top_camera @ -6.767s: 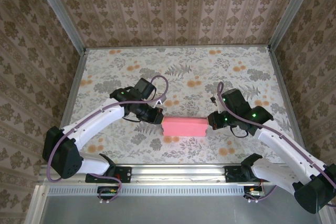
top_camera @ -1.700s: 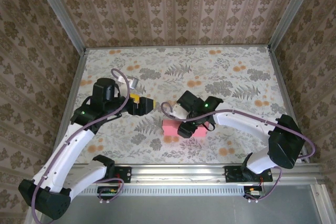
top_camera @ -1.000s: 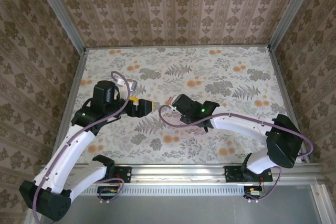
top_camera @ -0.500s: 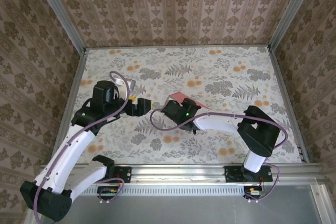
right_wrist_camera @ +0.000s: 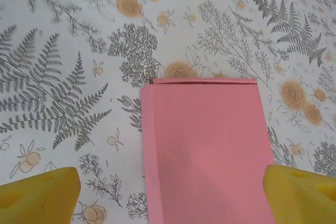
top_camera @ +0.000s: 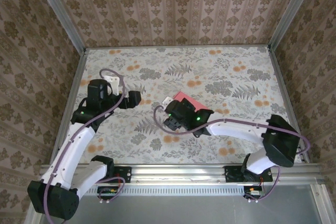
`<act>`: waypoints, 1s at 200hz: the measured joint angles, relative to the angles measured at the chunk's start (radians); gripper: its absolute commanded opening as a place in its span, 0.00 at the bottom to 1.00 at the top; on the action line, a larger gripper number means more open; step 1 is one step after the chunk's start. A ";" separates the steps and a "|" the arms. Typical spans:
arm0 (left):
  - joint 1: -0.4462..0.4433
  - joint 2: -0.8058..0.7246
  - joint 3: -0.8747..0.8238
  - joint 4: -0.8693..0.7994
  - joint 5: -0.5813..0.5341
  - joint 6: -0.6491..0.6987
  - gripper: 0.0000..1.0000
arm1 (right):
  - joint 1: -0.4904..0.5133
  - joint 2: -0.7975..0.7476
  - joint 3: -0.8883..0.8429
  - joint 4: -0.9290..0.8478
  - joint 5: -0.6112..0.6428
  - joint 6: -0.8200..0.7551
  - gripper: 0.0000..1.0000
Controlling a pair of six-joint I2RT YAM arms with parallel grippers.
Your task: Fold the paper box
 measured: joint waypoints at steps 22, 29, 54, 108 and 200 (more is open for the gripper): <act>0.068 0.046 -0.032 0.111 -0.039 0.011 1.00 | -0.101 -0.083 -0.051 0.043 -0.063 0.056 1.00; 0.087 0.066 -0.048 0.152 -0.051 0.013 1.00 | -0.141 -0.112 -0.069 0.058 -0.074 0.069 1.00; 0.154 0.185 -0.102 0.307 -0.110 0.052 1.00 | -0.314 -0.230 -0.155 0.126 -0.113 0.110 1.00; 0.214 0.389 -0.167 0.614 -0.206 0.217 1.00 | -0.780 -0.311 -0.310 0.298 -0.184 0.167 1.00; 0.213 0.583 -0.187 0.958 -0.229 0.348 1.00 | -0.949 0.023 -0.463 0.743 -0.201 0.084 1.00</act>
